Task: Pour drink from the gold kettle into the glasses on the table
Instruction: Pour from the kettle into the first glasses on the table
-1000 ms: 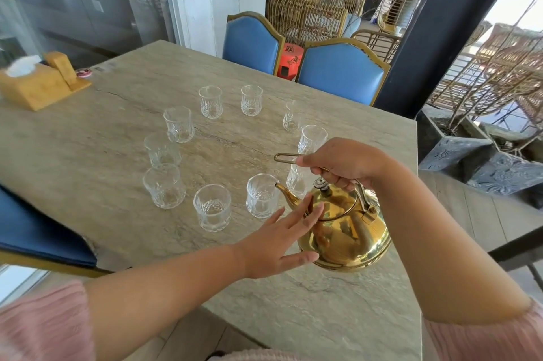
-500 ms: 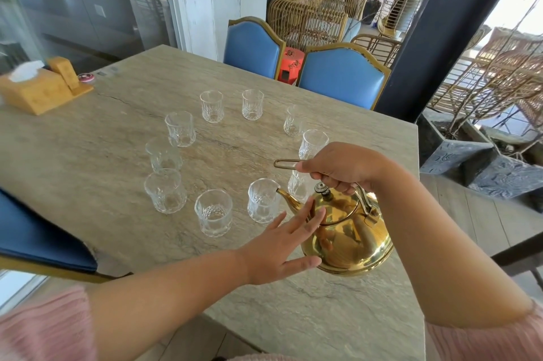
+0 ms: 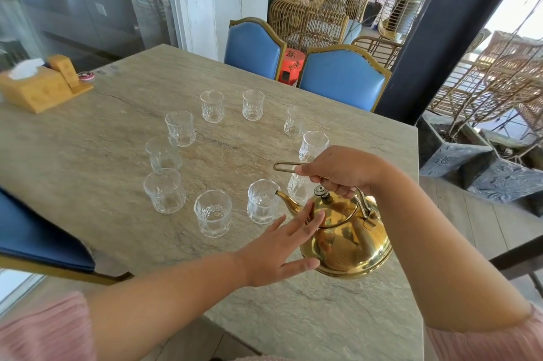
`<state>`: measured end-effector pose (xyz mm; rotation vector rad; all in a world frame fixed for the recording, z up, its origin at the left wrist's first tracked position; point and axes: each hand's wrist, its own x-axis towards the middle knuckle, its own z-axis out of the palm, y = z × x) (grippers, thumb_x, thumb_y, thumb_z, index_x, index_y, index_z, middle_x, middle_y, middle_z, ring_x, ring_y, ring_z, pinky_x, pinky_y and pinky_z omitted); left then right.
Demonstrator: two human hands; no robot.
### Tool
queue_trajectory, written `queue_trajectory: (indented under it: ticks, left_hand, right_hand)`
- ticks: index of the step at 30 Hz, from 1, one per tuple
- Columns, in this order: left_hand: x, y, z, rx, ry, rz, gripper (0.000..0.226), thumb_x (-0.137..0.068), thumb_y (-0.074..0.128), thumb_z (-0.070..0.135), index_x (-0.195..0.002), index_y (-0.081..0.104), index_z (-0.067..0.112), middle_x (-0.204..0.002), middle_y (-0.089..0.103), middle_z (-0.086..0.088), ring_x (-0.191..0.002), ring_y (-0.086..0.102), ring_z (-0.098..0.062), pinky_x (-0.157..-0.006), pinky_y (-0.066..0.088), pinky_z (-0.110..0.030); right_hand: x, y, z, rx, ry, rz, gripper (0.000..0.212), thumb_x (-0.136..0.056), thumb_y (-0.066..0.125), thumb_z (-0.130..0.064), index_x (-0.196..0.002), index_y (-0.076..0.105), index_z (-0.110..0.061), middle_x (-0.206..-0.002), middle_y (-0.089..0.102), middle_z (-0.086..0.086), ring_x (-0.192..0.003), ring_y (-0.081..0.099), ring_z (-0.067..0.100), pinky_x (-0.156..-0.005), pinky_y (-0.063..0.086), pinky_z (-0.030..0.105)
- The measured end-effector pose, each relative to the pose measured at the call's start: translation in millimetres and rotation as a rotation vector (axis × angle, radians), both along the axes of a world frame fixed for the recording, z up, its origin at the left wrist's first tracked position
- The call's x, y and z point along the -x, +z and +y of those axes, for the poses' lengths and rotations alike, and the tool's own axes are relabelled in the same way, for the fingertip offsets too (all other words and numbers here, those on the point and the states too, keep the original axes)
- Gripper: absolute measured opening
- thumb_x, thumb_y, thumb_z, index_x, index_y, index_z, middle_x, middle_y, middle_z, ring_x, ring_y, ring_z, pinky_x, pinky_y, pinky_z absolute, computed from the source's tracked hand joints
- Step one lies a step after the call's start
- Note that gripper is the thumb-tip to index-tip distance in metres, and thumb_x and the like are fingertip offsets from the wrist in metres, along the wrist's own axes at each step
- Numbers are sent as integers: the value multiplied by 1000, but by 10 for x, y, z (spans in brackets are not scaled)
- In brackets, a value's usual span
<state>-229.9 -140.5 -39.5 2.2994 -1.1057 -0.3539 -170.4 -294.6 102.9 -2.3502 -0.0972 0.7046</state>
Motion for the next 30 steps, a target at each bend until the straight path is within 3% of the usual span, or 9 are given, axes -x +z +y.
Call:
queue_trajectory:
  ticks: [9, 16, 24, 30]
  left_hand:
    - [-11, -34, -51, 1, 22, 3, 70, -98, 31, 50, -143, -22, 42, -154, -31, 12, -141, -20, 5, -118, -10, -32]
    - [11, -20, -139, -47, 109, -140, 62, -96, 22, 57, -144, -16, 46, -157, -19, 14, -144, -6, 3, -114, -19, -40]
    - [-16, 77, -297, -25, 74, -175, 62, -95, 22, 58, -146, -11, 45, -159, -12, 15, -144, -12, 0, -115, -15, -41]
    - [-62, 154, -482, -12, -8, -143, 64, -97, 27, 55, -147, -10, 43, -159, -17, 11, -143, -18, 1, -115, -13, -38]
  right_hand:
    - [32, -53, -124, -62, -24, -18, 41, -94, 56, -36, -63, 47, -11, -40, 36, -4, -33, 27, 11, -40, 27, 21]
    - [135, -113, -330, -212, -174, -54, 43, -91, 59, -34, -56, 44, -16, -43, 33, -3, -38, 24, 12, -41, 23, 22]
    - [336, -138, -628, -314, -406, -78, 47, -89, 58, -33, -50, 37, -18, -42, 27, -3, -32, 19, 9, -35, 19, 18]
    - [397, -107, -744, -291, -515, -200, 43, -83, 63, -34, -52, 41, -16, -45, 33, -2, -34, 24, 10, -43, 25, 24]
